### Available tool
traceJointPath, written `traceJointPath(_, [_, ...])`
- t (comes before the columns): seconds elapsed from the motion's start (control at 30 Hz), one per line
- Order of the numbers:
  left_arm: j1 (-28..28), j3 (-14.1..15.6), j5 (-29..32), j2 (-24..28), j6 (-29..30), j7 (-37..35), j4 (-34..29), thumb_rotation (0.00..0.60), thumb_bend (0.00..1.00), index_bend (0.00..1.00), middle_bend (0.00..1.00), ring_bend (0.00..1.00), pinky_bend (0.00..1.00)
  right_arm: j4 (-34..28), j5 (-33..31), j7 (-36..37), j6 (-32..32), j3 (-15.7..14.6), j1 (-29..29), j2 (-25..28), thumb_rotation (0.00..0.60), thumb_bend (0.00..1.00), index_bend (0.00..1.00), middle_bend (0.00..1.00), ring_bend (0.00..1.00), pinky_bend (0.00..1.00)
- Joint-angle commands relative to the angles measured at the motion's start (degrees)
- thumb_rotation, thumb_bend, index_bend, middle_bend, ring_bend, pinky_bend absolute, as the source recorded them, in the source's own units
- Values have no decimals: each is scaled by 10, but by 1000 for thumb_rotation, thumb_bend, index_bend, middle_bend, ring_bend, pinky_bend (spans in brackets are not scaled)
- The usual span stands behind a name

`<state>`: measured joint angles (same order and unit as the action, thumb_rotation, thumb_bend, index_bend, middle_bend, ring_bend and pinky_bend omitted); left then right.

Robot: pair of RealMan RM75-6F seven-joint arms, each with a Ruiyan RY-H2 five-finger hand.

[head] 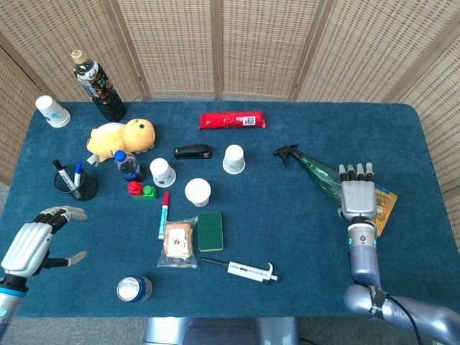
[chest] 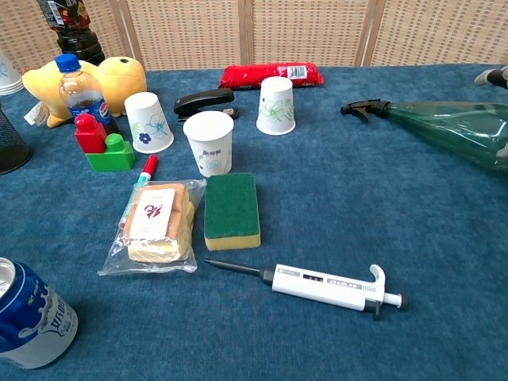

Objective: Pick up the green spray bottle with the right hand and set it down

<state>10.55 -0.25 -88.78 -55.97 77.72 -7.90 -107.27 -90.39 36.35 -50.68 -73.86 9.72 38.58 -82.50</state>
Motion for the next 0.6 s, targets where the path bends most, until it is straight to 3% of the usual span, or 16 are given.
traceJointPath(0.03, [1,0,0,-1,0,-2,1,600,183,314,296,244,201,-80,-17,33,28,21,-7,42,588,218,0,0,0,0])
traceJointPath(0.17, [0,1,-6,-2,4,-7,3,600,183,314,297,244,201,-147,-59,61,71,53,4,82,590,217,0,0,0,0])
traceJointPath(0.27, [-4,4,-9,-1,9,-13,6,600,183,315,297,244,202,-163,-99,67,97,76,27,94,589,217,0,0,0,0])
traceJointPath(0.6, [-12,9,-15,2,19,-30,19,600,184,315,298,244,202,-78,-200,2,75,88,118,32,590,234,0,0,0,0])
